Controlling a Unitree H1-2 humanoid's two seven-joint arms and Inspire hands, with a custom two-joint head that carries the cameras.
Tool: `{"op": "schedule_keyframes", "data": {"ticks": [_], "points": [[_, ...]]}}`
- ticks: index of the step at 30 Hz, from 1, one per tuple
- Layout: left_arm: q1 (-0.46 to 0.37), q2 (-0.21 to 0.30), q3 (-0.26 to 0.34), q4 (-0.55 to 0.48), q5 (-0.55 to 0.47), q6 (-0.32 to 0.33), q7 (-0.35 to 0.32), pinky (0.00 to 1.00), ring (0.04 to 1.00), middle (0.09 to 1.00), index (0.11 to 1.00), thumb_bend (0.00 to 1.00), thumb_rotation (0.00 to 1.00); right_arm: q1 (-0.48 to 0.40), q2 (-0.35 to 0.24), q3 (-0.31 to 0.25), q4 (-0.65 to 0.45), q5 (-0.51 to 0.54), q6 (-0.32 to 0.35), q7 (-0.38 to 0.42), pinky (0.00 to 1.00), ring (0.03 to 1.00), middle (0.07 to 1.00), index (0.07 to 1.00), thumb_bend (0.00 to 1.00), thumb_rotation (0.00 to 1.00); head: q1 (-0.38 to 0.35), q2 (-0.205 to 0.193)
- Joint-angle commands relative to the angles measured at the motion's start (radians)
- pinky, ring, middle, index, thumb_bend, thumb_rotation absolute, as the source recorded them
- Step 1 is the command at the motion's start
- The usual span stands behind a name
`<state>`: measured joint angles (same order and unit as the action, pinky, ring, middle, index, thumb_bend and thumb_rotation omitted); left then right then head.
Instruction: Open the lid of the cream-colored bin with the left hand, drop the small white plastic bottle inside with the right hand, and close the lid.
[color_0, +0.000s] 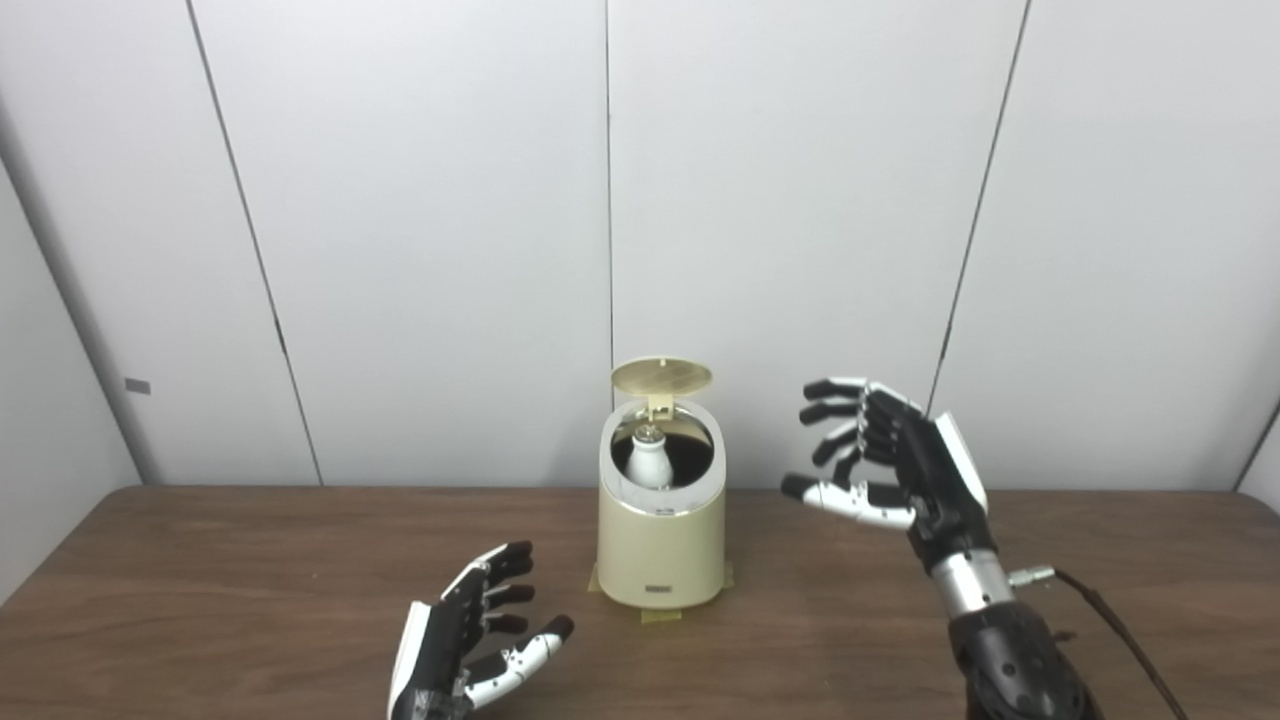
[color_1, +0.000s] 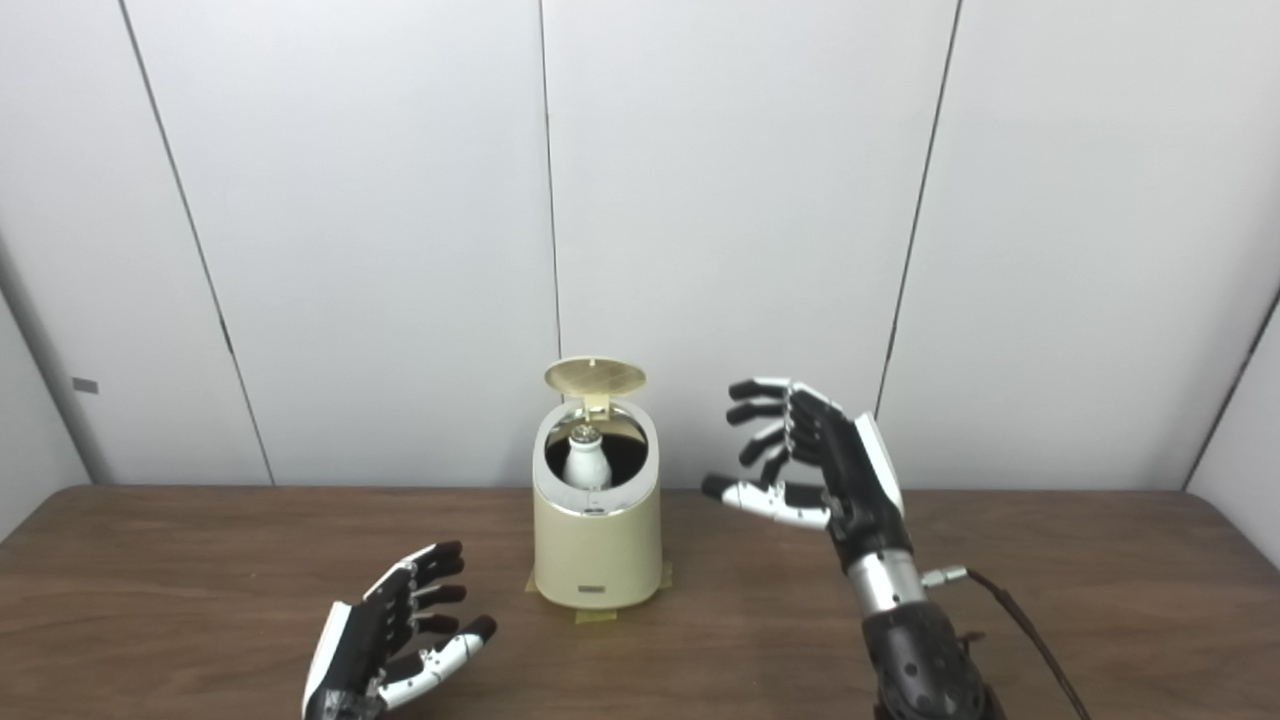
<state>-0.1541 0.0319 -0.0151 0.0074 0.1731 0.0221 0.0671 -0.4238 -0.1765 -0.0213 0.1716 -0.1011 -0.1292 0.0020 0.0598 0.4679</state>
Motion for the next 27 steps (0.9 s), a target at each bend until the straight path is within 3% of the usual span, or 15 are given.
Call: {"op": "schedule_keyframes", "data": {"ticks": [1, 6, 18, 25, 27], "points": [[-0.044, 0.002, 0.001, -0.037, -0.004, -0.032, 0.002, 0.64, 0.74, 0.804, 0.821, 0.63, 0.09, -0.014, -0.023, -0.018, -0.04, 0.028, -0.02, 0.013, 0.36, 0.477, 0.696, 0.734, 0.81, 0.11, 0.002, -0.002], [-0.049, 0.008, 0.006, -0.029, -0.008, -0.037, 0.004, 0.63, 0.724, 0.796, 0.821, 0.64, 0.1, 0.049, -0.007, -0.041, -0.003, 0.111, -0.055, 0.037, 0.53, 0.575, 0.753, 0.775, 0.82, 0.12, -0.001, -0.001], [-0.069, 0.027, 0.004, -0.026, -0.025, -0.05, -0.01, 0.63, 0.735, 0.802, 0.823, 0.66, 0.15, 0.091, 0.047, -0.063, 0.042, 0.17, -0.124, 0.033, 0.5, 0.603, 0.758, 0.789, 0.8, 0.17, 0.005, -0.012], [-0.198, 0.087, -0.002, -0.054, 0.007, -0.01, -0.048, 0.75, 0.809, 0.825, 0.844, 0.78, 0.38, 0.107, 0.059, -0.073, 0.057, 0.168, -0.135, 0.018, 0.59, 0.595, 0.758, 0.801, 0.78, 0.15, 0.008, -0.02], [-0.246, 0.106, -0.007, -0.058, 0.025, 0.021, -0.056, 0.79, 0.83, 0.839, 0.856, 0.81, 0.44, 0.108, 0.06, -0.075, 0.062, 0.17, -0.137, 0.02, 0.57, 0.591, 0.762, 0.805, 0.77, 0.13, 0.006, -0.025]]}}
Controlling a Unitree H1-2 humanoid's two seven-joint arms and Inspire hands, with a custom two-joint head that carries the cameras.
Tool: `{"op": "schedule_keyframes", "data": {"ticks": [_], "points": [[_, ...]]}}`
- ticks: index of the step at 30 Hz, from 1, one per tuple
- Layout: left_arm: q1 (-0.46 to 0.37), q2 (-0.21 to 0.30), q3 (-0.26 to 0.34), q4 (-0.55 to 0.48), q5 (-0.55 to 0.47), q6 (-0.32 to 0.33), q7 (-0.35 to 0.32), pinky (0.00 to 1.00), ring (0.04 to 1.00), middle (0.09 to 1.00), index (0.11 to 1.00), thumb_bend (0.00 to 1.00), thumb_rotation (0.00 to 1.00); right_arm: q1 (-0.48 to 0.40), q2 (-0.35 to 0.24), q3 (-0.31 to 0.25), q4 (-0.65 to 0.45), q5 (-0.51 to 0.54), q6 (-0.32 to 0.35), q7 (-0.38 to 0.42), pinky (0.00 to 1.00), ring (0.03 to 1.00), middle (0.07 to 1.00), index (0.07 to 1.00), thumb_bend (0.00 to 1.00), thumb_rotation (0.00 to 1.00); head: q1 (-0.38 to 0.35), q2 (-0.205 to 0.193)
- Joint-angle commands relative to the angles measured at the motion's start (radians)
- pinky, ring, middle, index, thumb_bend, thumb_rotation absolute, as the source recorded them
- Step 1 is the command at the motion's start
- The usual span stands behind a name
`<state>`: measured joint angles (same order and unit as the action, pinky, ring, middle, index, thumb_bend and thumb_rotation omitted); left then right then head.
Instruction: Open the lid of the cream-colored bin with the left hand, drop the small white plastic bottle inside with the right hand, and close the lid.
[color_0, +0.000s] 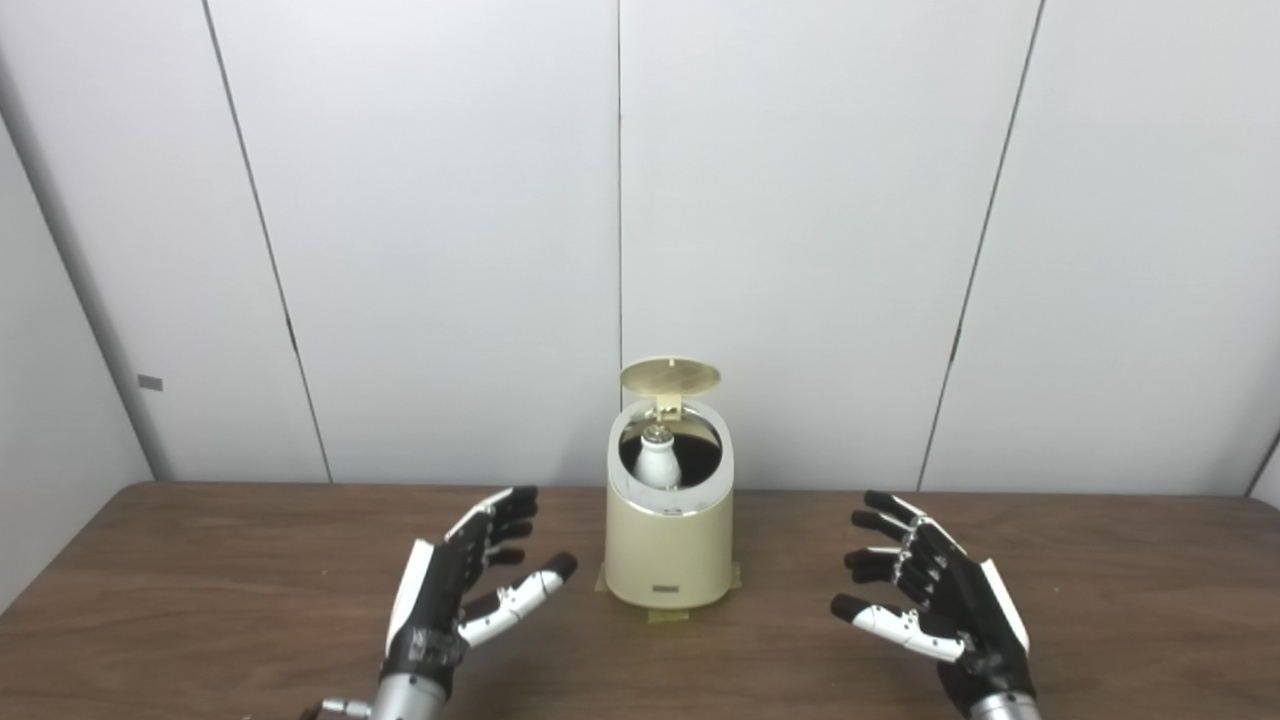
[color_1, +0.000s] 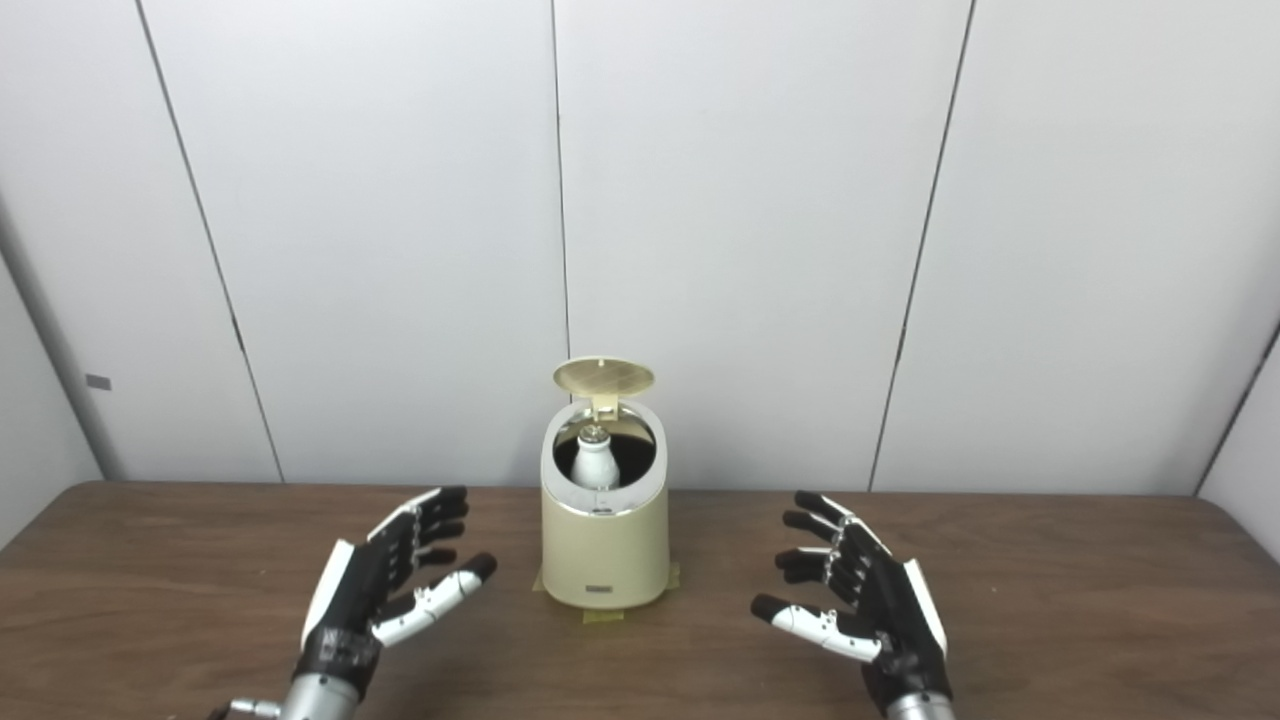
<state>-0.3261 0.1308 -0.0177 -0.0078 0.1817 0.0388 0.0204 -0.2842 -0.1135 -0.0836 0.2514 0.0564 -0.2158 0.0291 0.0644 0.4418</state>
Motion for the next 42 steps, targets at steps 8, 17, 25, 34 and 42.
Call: {"op": "schedule_keyframes", "data": {"ticks": [8, 17, 25, 34, 42], "points": [[-0.273, 0.056, -0.04, -0.009, 0.068, 0.08, -0.049, 0.79, 0.902, 0.901, 0.898, 0.88, 0.46, -0.017, 0.002, -0.007, -0.062, 0.004, -0.013, -0.009, 0.59, 0.6, 0.757, 0.792, 0.8, 0.17, -0.001, -0.008], [-0.437, 0.091, -0.114, 0.119, 0.14, 0.08, -0.107, 0.84, 0.938, 0.942, 0.939, 0.95, 0.51, -0.012, 0.007, 0.0, -0.08, -0.008, -0.009, -0.01, 0.59, 0.588, 0.747, 0.778, 0.81, 0.18, -0.005, -0.022], [-0.514, 0.115, -0.166, 0.21, 0.178, 0.089, -0.174, 0.94, 1.0, 0.984, 0.932, 0.96, 0.54, -0.007, 0.02, 0.01, -0.109, -0.041, 0.014, -0.033, 0.53, 0.594, 0.736, 0.752, 0.82, 0.15, -0.011, -0.028], [-0.519, 0.159, -0.249, 0.215, 0.295, 0.082, -0.2, 0.98, 0.962, 0.853, 0.81, 0.95, 0.54, -0.004, 0.026, 0.017, -0.124, -0.075, 0.019, -0.05, 0.54, 0.609, 0.73, 0.741, 0.82, 0.16, -0.02, -0.026], [-0.504, 0.183, -0.283, 0.189, 0.356, 0.081, -0.237, 1.0, 1.0, 0.811, 0.766, 0.97, 0.5, -0.003, 0.032, 0.019, -0.13, -0.085, 0.032, -0.057, 0.56, 0.622, 0.734, 0.737, 0.8, 0.15, -0.023, -0.028]]}}
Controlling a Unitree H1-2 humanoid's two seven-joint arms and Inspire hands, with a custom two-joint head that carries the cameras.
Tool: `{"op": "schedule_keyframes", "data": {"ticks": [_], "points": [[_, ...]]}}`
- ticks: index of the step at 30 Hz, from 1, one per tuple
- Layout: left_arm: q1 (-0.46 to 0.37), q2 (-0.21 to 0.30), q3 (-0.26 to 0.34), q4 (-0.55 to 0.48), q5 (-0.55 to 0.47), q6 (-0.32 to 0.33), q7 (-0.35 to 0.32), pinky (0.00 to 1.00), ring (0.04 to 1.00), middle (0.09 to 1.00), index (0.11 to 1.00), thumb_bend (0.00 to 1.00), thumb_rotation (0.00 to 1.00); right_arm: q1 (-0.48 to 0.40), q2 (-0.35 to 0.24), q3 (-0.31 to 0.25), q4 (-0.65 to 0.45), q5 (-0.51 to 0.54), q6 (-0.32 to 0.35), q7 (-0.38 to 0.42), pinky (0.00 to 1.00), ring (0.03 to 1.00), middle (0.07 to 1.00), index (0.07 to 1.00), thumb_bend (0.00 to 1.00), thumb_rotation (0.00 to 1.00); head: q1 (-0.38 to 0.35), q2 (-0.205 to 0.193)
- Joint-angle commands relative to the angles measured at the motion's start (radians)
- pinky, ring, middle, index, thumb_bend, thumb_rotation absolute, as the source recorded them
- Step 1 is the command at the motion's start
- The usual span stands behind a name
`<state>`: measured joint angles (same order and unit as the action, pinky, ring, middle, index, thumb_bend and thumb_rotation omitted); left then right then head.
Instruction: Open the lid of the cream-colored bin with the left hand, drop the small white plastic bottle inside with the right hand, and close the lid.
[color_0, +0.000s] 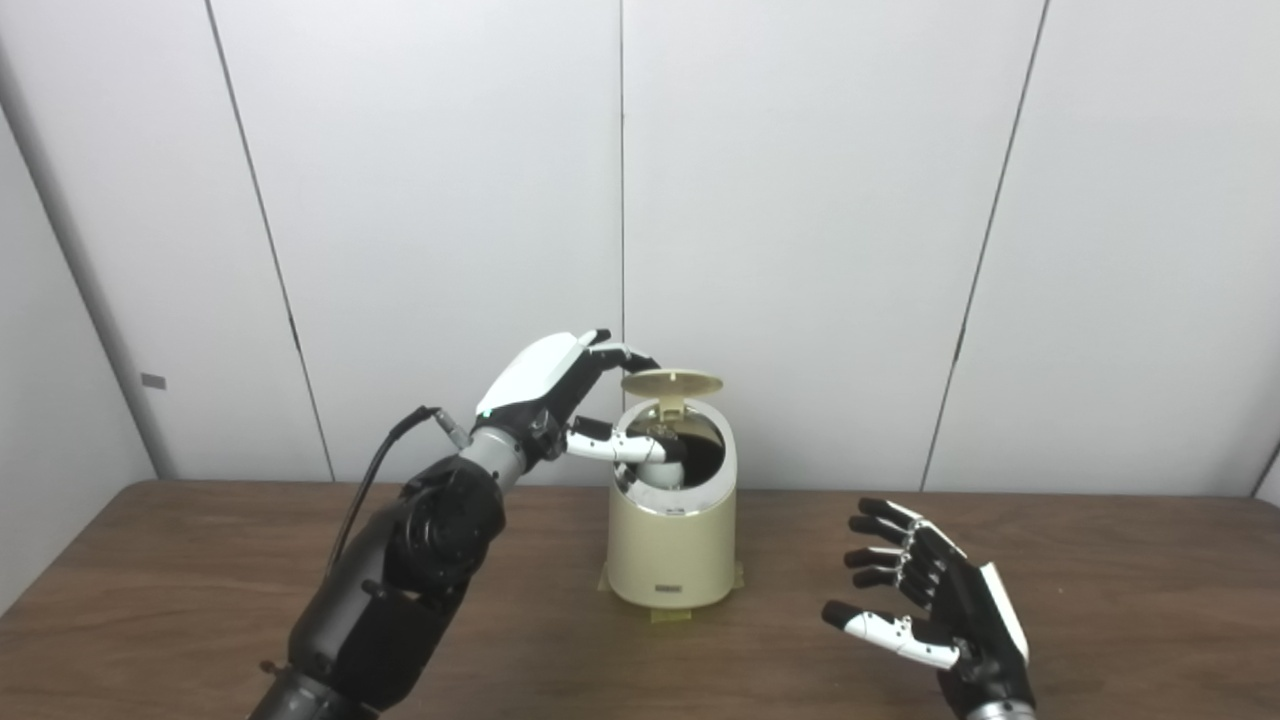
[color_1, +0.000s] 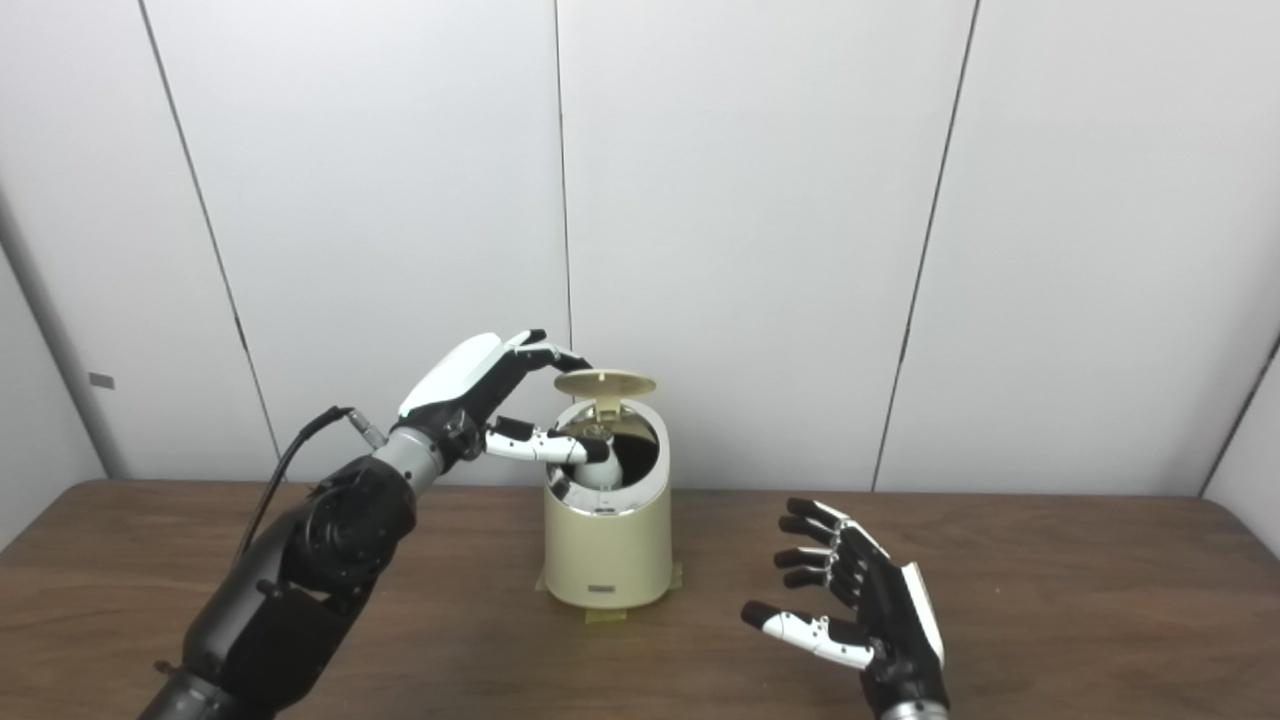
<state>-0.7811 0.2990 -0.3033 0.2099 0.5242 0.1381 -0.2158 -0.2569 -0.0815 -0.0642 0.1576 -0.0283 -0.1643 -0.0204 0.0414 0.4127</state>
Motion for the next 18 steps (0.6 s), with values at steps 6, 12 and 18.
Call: {"op": "schedule_keyframes", "data": {"ticks": [6, 12, 18], "points": [[-0.038, 0.027, -0.003, -0.046, 0.017, -0.04, -0.026, 1.0, 1.0, 0.802, 0.771, 0.97, 0.51, -0.023, 0.013, 0.008, -0.064, 0.001, 0.016, -0.005, 0.52, 0.608, 0.728, 0.737, 0.8, 0.14, -0.002, 0.003], [-0.02, 0.05, -0.012, -0.088, 0.034, -0.061, -0.05, 1.0, 0.998, 0.805, 0.776, 0.98, 0.57, -0.022, 0.014, 0.015, -0.068, 0.006, 0.023, 0.005, 0.53, 0.619, 0.735, 0.752, 0.8, 0.15, -0.005, 0.003], [-0.003, 0.065, -0.017, -0.129, 0.05, -0.074, -0.076, 1.0, 0.999, 0.812, 0.785, 0.97, 0.57, -0.022, 0.02, 0.017, -0.078, 0.012, 0.045, 0.006, 0.53, 0.624, 0.739, 0.756, 0.8, 0.13, -0.006, 0.005]]}}
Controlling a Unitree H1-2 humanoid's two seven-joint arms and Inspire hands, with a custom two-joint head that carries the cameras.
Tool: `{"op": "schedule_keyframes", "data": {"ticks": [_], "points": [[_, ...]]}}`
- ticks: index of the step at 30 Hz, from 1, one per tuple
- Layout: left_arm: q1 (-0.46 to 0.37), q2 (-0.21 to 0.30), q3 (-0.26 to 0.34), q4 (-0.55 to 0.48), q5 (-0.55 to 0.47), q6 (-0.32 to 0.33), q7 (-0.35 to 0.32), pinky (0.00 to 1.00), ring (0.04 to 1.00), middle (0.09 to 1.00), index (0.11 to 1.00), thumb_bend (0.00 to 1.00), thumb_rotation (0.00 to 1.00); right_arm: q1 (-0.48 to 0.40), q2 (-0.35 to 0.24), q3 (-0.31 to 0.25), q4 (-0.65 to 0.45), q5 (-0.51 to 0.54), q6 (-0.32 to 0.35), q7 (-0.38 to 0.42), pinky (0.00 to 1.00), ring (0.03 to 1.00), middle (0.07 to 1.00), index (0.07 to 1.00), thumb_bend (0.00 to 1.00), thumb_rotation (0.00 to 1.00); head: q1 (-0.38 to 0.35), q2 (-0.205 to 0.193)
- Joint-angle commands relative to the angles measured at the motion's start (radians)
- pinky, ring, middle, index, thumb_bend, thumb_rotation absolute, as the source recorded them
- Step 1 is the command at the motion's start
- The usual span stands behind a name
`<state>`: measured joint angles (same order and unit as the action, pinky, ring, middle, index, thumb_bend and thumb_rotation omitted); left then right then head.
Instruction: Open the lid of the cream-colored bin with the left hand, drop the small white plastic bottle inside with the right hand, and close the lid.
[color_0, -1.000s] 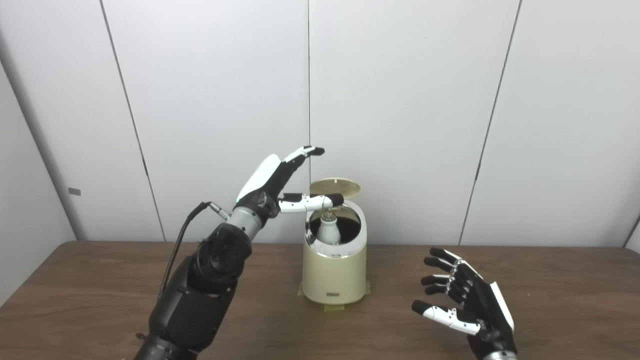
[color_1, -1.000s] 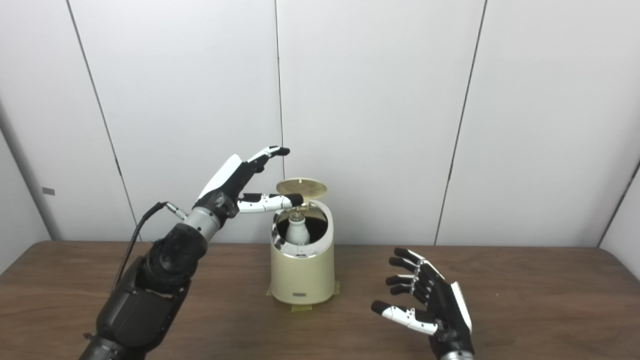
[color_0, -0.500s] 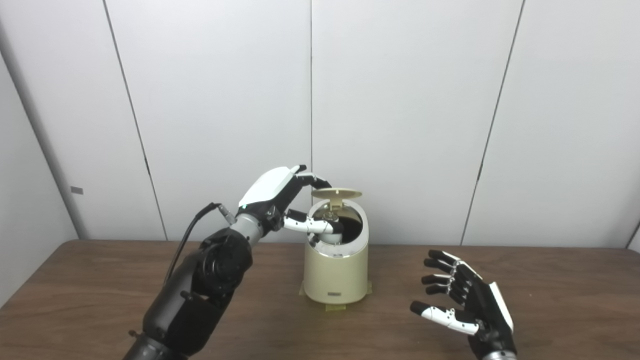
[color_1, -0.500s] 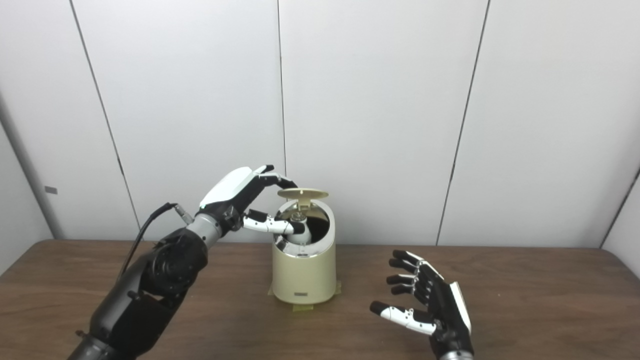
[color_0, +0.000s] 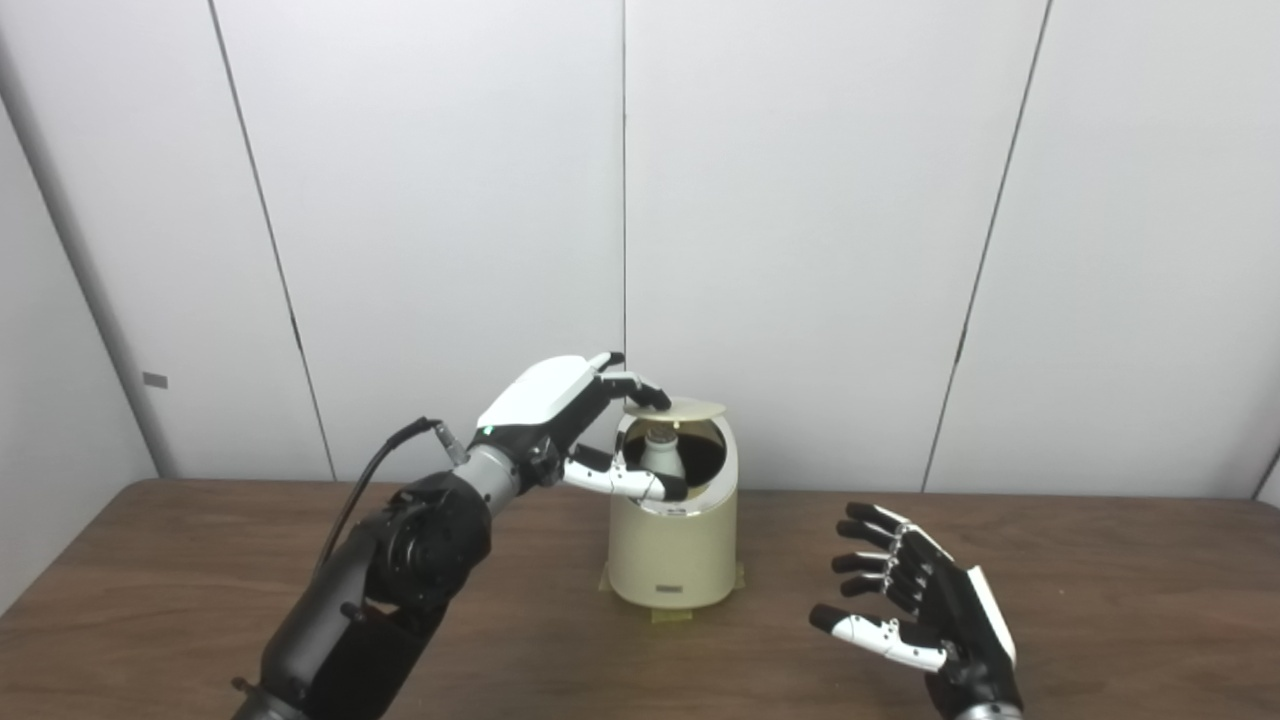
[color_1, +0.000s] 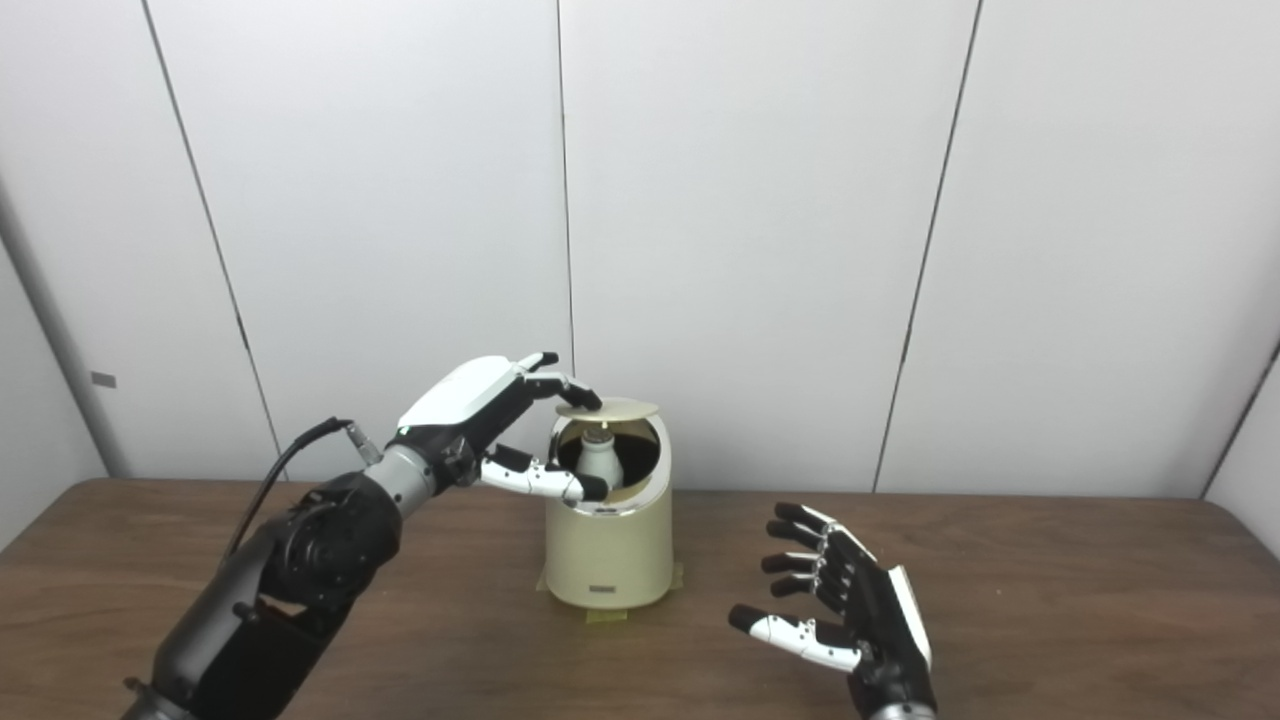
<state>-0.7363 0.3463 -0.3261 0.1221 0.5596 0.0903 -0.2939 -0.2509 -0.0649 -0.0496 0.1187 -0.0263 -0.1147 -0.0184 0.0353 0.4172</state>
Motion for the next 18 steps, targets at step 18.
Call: {"op": "schedule_keyframes", "data": {"ticks": [18], "points": [[-0.007, 0.02, 0.002, -0.085, 0.054, -0.045, -0.058, 1.0, 0.998, 0.813, 0.784, 0.97, 0.56, -0.034, 0.017, 0.012, -0.05, 0.002, 0.009, -0.001, 0.53, 0.602, 0.723, 0.746, 0.8, 0.09, -0.022, 0.017]]}}
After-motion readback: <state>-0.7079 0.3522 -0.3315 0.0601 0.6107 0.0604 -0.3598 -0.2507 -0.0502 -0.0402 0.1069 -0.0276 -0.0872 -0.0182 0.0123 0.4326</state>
